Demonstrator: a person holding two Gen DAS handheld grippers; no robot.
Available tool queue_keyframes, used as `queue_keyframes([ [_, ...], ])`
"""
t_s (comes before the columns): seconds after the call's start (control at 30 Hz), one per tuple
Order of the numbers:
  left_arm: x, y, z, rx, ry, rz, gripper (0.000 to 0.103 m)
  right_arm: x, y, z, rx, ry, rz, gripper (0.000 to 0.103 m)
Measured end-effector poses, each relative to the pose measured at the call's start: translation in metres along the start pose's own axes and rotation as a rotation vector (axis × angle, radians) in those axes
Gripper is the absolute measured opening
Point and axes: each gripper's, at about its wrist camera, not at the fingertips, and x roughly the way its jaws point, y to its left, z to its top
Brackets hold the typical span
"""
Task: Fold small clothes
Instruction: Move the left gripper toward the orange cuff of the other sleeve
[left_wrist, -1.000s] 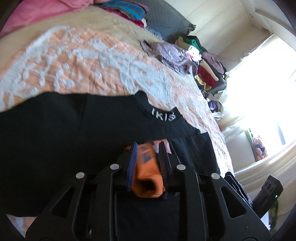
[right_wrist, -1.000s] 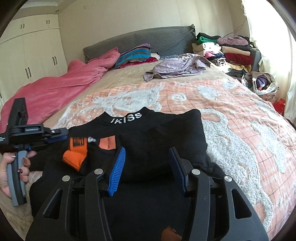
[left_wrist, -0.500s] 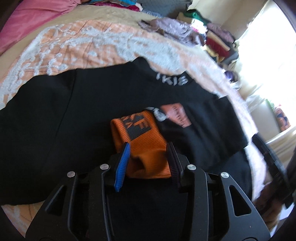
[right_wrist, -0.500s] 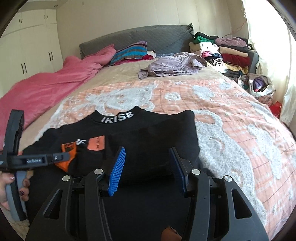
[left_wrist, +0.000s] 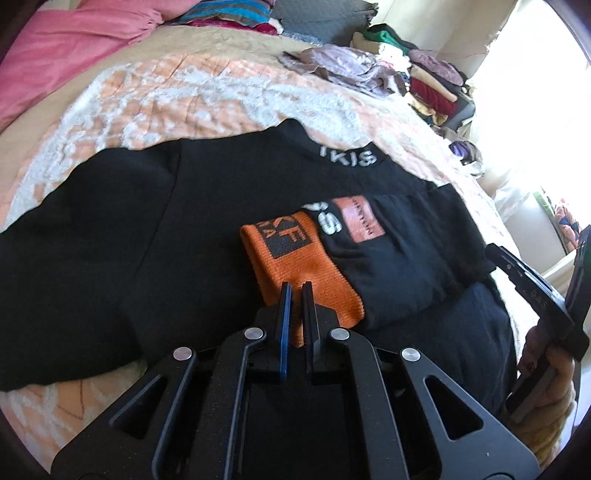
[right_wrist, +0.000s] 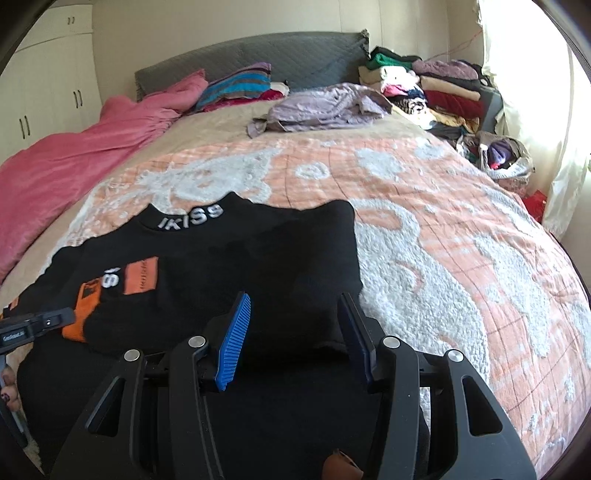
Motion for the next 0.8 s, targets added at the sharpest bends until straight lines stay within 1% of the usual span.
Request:
queue_keyframes([
  [0.1,-0.001,0.001,-0.002,-0.009,0.003,0.008,0.001,0.004,-0.004,-0.002,0.006,0.013,-0.004,0.048],
  [0.17,-0.007,-0.004,0.0,0.005,-0.018,0.021,0.001,0.007,-0.004,-0.003,-0.003,0.026,0.008,0.048],
  [0.2,-0.015,-0.01,0.003,0.021,-0.045,0.03,0.001,0.01,-0.004,-0.003,-0.011,0.031,0.008,0.048],
  [0.3,-0.028,-0.024,0.008,0.045,-0.091,0.044,0.001,0.02,-0.004,-0.006,-0.025,0.067,0.007,0.048],
  [0.37,-0.025,-0.028,0.01,0.055,-0.087,0.05,0.001,0.029,-0.006,-0.01,-0.022,0.112,-0.013,0.048],
  [0.47,-0.004,-0.015,0.008,0.031,-0.028,0.096,0.001,0.039,-0.009,-0.013,-0.006,0.146,-0.012,0.048],
  [0.5,0.005,-0.006,0.005,0.004,0.004,0.095,0.001,0.039,-0.009,-0.013,-0.003,0.144,-0.012,0.048],
  [0.53,0.01,0.002,0.001,-0.019,0.025,0.112,0.001,0.037,-0.008,-0.012,-0.001,0.139,-0.012,0.048],
  [0.57,0.01,0.006,0.0,-0.027,0.026,0.107,0.001,0.034,-0.008,-0.011,0.003,0.131,-0.006,0.049],
  [0.6,0.007,0.009,0.0,-0.039,0.019,0.089,0.001,0.031,-0.008,-0.01,0.013,0.118,0.007,0.052],
  [0.73,-0.012,0.006,0.006,-0.025,-0.036,0.094,0.002,0.019,-0.008,-0.008,0.033,0.09,0.032,0.055],
  [0.8,-0.019,0.004,0.005,-0.028,-0.047,0.076,0.003,0.012,-0.006,-0.007,0.028,0.074,0.043,0.058],
])
